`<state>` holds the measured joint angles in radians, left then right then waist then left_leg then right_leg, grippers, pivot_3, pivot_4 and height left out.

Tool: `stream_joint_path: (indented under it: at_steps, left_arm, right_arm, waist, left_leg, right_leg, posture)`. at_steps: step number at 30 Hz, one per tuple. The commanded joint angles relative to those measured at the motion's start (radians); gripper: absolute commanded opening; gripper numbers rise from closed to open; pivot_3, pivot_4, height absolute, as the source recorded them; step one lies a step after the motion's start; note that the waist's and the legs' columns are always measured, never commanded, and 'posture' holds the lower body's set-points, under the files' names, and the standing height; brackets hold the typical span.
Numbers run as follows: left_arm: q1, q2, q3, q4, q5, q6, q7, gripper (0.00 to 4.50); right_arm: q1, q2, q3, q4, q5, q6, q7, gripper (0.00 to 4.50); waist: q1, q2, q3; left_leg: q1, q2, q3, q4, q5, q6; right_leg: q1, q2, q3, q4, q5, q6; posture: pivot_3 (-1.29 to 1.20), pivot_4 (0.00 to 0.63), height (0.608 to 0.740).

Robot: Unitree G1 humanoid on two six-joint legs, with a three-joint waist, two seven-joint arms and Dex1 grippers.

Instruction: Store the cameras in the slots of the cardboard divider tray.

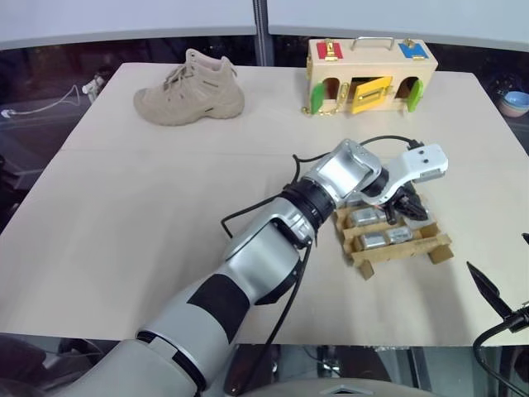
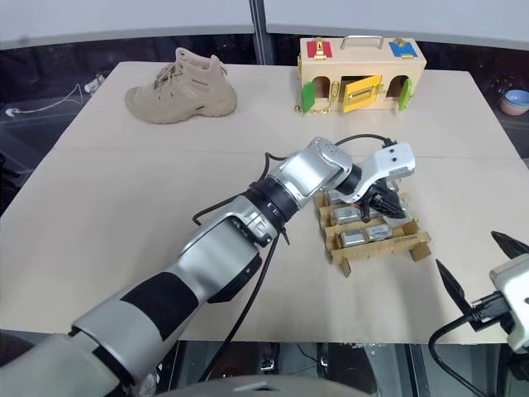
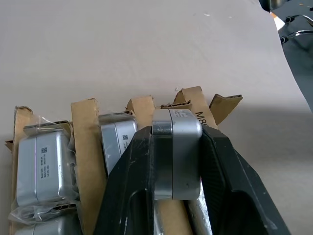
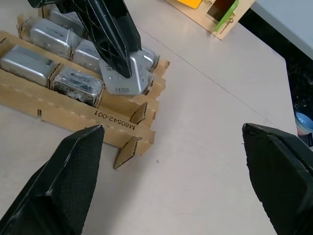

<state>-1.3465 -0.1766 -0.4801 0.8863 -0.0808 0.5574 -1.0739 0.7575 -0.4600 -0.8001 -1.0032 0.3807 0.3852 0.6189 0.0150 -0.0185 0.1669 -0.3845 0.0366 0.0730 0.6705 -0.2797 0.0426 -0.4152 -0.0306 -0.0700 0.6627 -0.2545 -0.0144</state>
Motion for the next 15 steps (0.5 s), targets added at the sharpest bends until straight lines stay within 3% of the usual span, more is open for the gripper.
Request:
stream_joint_path:
  at_steps: [1, 15]
  left_arm:
    - [-0.017, -0.173, -0.003, -0.032, -0.011, 0.003, -0.016, 0.71]
    - [-0.014, -0.192, 0.001, -0.050, -0.024, 0.021, -0.022, 0.71]
  right_arm:
    - [0.004, 0.003, -0.003, -0.021, -0.002, -0.019, -0.006, 4.48]
    - [0.000, 0.001, 0.010, -0.022, -0.010, -0.018, -0.007, 4.48]
  waist:
    - [0.000, 0.000, 0.000]
    - [0.000, 0.000, 0.000]
  left_leg:
    - [0.000, 0.000, 0.000, 0.000, 0.000, 0.000]
    - [0.000, 0.000, 0.000, 0.000, 0.000, 0.000]
  right_leg:
    - [0.000, 0.000, 0.000, 0.000, 0.000, 0.000]
    - [0.000, 0.000, 0.000, 0.000, 0.000, 0.000]
  posture:
    - [0.00, 0.150, 0.740]
    - [0.00, 0.150, 0.740]
